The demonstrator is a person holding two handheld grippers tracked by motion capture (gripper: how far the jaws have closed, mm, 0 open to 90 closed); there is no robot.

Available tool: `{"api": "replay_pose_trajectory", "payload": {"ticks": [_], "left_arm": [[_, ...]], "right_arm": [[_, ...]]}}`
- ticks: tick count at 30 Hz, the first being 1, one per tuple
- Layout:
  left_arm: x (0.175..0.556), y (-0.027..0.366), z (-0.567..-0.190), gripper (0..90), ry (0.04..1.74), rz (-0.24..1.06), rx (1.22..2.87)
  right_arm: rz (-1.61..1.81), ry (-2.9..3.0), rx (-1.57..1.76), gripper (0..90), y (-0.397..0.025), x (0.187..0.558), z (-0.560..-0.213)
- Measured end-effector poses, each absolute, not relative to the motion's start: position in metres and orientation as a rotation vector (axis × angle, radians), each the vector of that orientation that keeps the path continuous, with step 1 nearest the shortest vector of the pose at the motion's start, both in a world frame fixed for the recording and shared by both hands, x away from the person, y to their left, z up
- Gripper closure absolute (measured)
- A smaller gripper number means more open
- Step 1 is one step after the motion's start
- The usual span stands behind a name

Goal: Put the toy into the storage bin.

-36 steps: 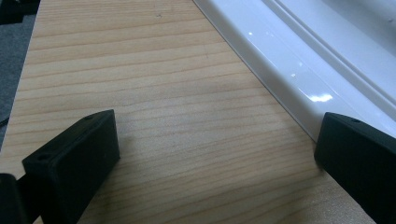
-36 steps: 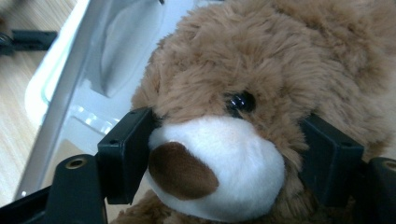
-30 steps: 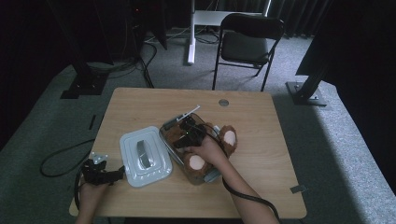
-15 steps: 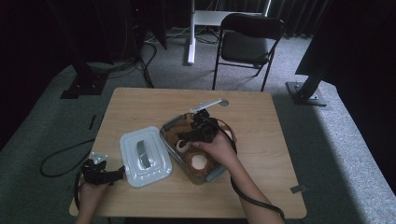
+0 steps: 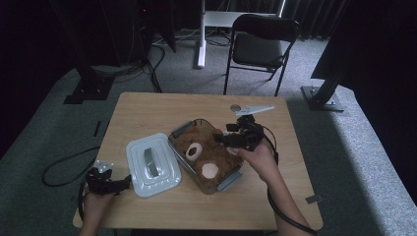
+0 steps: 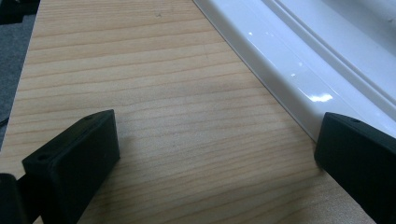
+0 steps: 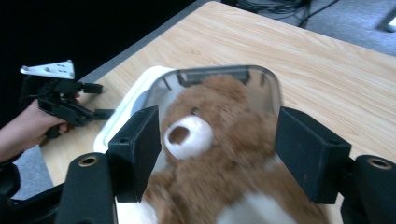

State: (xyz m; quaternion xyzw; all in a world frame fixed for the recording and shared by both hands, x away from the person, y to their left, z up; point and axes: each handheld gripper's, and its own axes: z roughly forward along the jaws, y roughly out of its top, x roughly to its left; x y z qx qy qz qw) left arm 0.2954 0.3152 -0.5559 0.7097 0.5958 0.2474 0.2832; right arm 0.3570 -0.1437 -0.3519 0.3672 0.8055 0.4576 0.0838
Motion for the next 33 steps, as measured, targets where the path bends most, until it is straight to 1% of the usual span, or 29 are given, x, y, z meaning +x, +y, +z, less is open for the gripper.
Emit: {"api": "replay_pose_trajectory", "payload": {"ticks": [3, 7, 8, 9, 10, 11, 12, 13, 15, 16, 18, 19, 20, 21, 24, 28, 30, 33], "left_arm": [[0.295, 0.315, -0.556, 0.6, 1.594, 0.664, 1.901], [0.295, 0.315, -0.556, 0.6, 1.596, 0.662, 1.898], [0.295, 0.315, -0.556, 0.6, 1.595, 0.661, 1.9], [0.295, 0.315, -0.556, 0.6, 1.595, 0.661, 1.9], [0.295, 0.315, -0.556, 0.6, 1.595, 0.662, 1.9], [0.295, 0.315, -0.556, 0.6, 1.595, 0.662, 1.9], [0.295, 0.315, -0.556, 0.6, 1.595, 0.662, 1.9], [0.295, 0.315, -0.556, 0.6, 1.595, 0.662, 1.9], [0.295, 0.315, -0.556, 0.6, 1.596, 0.661, 1.9], [0.295, 0.315, -0.556, 0.6, 1.596, 0.661, 1.9], [0.295, 0.315, -0.556, 0.6, 1.595, 0.661, 1.901], [0.295, 0.315, -0.556, 0.6, 1.595, 0.662, 1.9], [0.295, 0.315, -0.556, 0.6, 1.595, 0.662, 1.9], [0.295, 0.315, -0.556, 0.6, 1.595, 0.662, 1.9], [0.295, 0.315, -0.556, 0.6, 1.595, 0.662, 1.898], [0.295, 0.315, -0.556, 0.6, 1.595, 0.661, 1.898], [0.295, 0.315, -0.556, 0.6, 1.595, 0.662, 1.9], [0.295, 0.315, -0.556, 0.6, 1.595, 0.662, 1.899]], "right_arm": [[1.362, 2.387, 1.11, 32.2, -0.158, 0.35, -0.355], [1.378, 2.365, 1.132, 38.6, -0.177, 0.338, -0.359], [1.374, 2.361, 1.132, 41.8, -0.181, 0.335, -0.361], [1.374, 2.361, 1.132, 41.8, -0.181, 0.335, -0.361], [1.371, 2.36, 1.135, 43.6, -0.184, 0.332, -0.362], [1.359, 2.367, 1.13, 46.4, -0.189, 0.326, -0.365], [1.353, 2.364, 1.123, 50.9, -0.192, 0.323, -0.367], [1.352, 2.358, 1.131, 51.1, -0.195, 0.32, -0.368], [1.345, 2.359, 1.135, 58.0, -0.2, 0.316, -0.372], [1.338, 2.361, 1.139, 58.6, -0.202, 0.315, -0.374], [1.335, 2.352, 1.145, 67.5, -0.203, 0.314, -0.378], [1.34, 2.351, 1.143, 67.7, -0.204, 0.314, -0.379], [1.342, 2.342, 1.148, 72.0, -0.204, 0.315, -0.38], [1.342, 2.342, 1.148, 72.0, -0.204, 0.315, -0.38], [1.316, 2.359, 1.139, 78.7, -0.198, 0.323, -0.383], [1.267, 2.4, 1.141, 82.8, -0.187, 0.335, -0.393], [1.249, 2.42, 1.148, 87.4, -0.183, 0.341, -0.398], [1.237, 2.449, 1.157, 89.6, -0.176, 0.35, -0.405]]}}
